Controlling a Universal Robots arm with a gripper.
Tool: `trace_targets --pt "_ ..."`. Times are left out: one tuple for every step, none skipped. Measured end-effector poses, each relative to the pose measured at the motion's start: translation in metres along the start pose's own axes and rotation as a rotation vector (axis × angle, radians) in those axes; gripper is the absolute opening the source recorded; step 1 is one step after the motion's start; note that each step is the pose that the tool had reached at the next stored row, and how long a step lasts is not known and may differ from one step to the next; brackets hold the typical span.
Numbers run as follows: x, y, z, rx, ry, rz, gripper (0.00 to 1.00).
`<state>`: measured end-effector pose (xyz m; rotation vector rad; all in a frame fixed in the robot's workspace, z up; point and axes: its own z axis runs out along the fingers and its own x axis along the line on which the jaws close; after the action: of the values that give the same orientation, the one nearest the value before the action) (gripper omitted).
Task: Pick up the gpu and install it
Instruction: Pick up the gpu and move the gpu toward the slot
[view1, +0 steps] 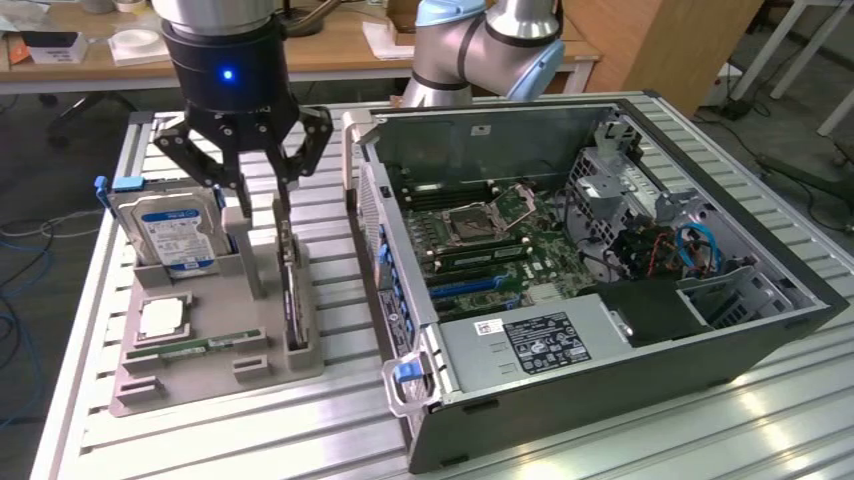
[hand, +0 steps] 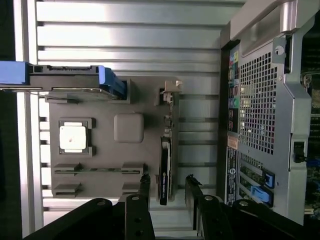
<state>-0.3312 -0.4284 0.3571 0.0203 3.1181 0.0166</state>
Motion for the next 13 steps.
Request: trace_targets --pt "0.0000 -0.0003 0.0006 -0.0001 -0.0002 0.000 0.42" --pt "0.0000 -0.0006 0.0013 -0.0001 -0.0002 0.000 0.42" --pt "0.0000 -0.0010 0.0019 -0.0001 -0.0002 0.000 0.42" --pt "0.0000 -0.0013 0.0026 -0.0001 -0.0002 0.000 0.42" --pt "0.0000 -0.0016 0.0032 -0.0001 -0.0002 0.000 0.42" --pt "0.0001 -0.0019 0.0037 -0.0001 -0.0002 0.000 0.42" --pt "0.0001 -0.0021 0.0043 -0.0001 -0.0002 0.000 0.42" --pt "0.0001 -0.0024 0.0049 0.0000 -0.0002 0.000 0.42" --pt "0.0000 -0.0028 0.0055 0.0000 -0.0003 0.000 0.42" --pt "0.0000 -0.0031 0.0061 0.0000 -0.0002 0.000 0.42" --pt "0.0001 -0.0035 0.0067 0.0000 -0.0002 0.000 0.42" --pt "0.0001 -0.0038 0.0072 0.0001 -0.0002 0.000 0.42" --pt "0.0001 -0.0041 0.0078 0.0001 -0.0002 0.000 0.42"
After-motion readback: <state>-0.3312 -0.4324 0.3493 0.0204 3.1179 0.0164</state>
